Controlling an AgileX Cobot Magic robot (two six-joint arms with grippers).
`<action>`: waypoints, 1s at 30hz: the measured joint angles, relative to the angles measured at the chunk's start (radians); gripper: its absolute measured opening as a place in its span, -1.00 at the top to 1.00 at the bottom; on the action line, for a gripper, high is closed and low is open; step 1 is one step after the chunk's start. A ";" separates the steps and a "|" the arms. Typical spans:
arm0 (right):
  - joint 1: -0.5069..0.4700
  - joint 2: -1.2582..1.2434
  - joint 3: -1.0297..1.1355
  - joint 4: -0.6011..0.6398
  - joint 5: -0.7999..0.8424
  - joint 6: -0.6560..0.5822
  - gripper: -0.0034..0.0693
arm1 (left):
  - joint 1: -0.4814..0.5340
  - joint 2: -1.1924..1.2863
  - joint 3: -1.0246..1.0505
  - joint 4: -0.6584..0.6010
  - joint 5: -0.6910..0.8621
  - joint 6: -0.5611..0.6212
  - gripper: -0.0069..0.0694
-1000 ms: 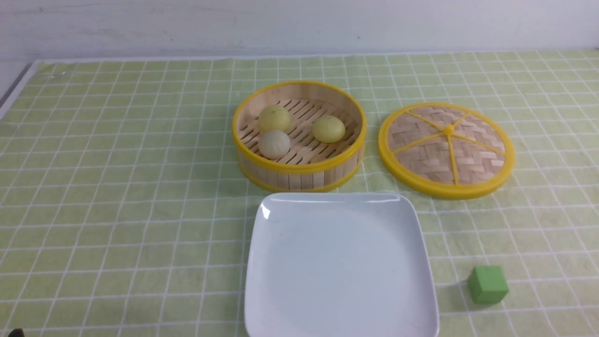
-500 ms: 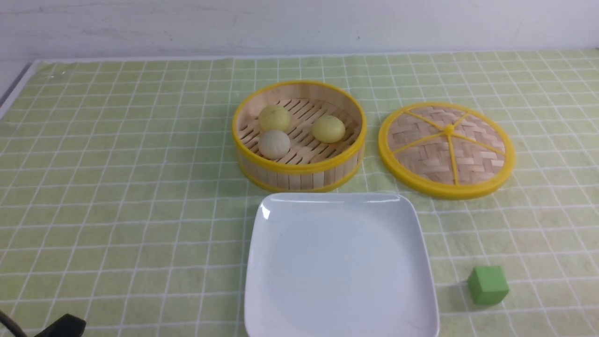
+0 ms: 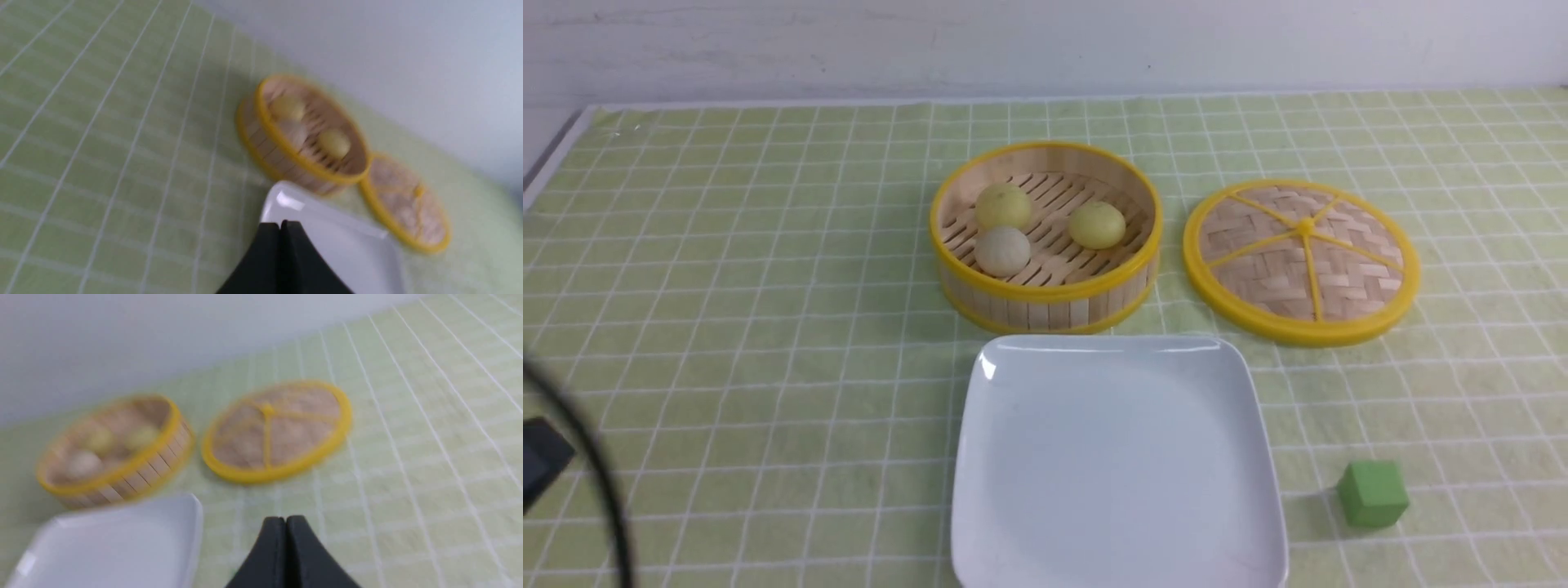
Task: Put the steamed buns into the plate on the green tablecloth.
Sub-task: 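Reach into the bamboo steamer and grasp a bun with the left gripper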
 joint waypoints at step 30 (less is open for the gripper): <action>0.000 0.563 -0.158 0.185 0.352 -0.368 0.91 | -0.443 1.784 -1.590 0.305 0.436 0.169 0.22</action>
